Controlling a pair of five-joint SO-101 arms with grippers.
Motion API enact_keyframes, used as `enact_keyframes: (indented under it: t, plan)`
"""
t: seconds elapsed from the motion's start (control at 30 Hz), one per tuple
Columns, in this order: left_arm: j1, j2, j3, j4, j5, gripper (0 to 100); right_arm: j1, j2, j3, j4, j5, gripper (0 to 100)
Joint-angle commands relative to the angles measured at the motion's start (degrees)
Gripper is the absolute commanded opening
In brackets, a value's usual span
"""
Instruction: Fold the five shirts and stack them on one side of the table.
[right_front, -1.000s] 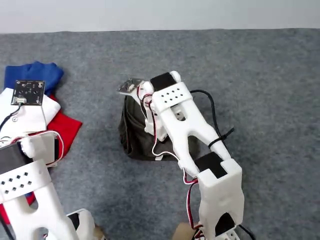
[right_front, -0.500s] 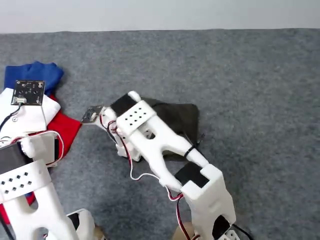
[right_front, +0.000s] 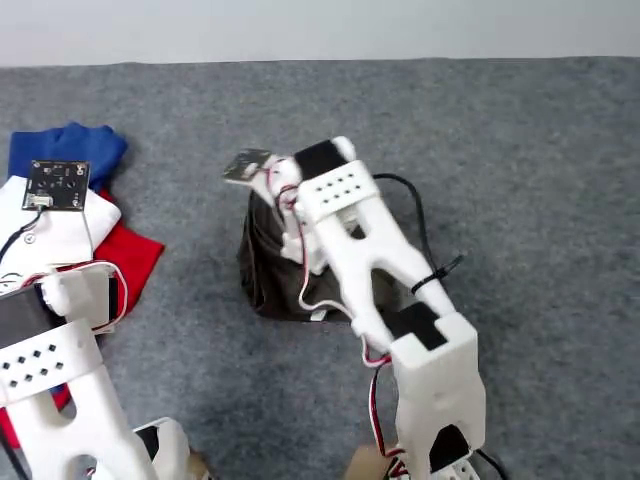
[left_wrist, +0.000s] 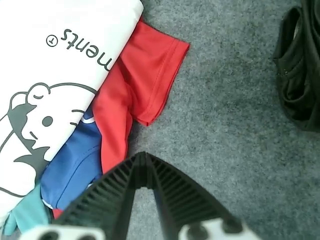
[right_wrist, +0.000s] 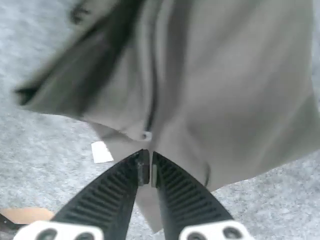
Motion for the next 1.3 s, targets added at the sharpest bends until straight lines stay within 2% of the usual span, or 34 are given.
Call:
enact_keyframes:
  t: [0.0,0.23,0.33,0.5,0.7,0.83,1.27]
  plan:
    - [0.00,-1.14,-0.75,-0.70,0.00,0,-0.13,2.07,-2.81,-1.54,0.53,1.0]
    - [0.00,-1.23,-0.75,-0.62,0.00,0,-11.56,4.18,-2.99,-1.36,-0.70,1.0]
    - [0.00,-1.23,-0.75,-0.62,0.00,0,-14.37,4.26,-6.33,-0.84,-1.49,1.0]
    - [0.00,-1.23,-0.75,-0.62,0.00,0,-13.93,4.35,-16.35,3.47,-1.58,1.0]
    - [0.00,-1.23,-0.75,-0.62,0.00,0,-7.34,3.91,-17.05,3.47,-1.41,1.0]
    - [0.09,-1.23,-0.75,-0.62,0.00,0,-5.93,7.43,-17.05,3.47,-1.32,1.0]
    - [-0.09,-1.23,-0.75,-0.62,0.00,0,-19.56,14.81,-17.32,3.38,-1.67,1.0]
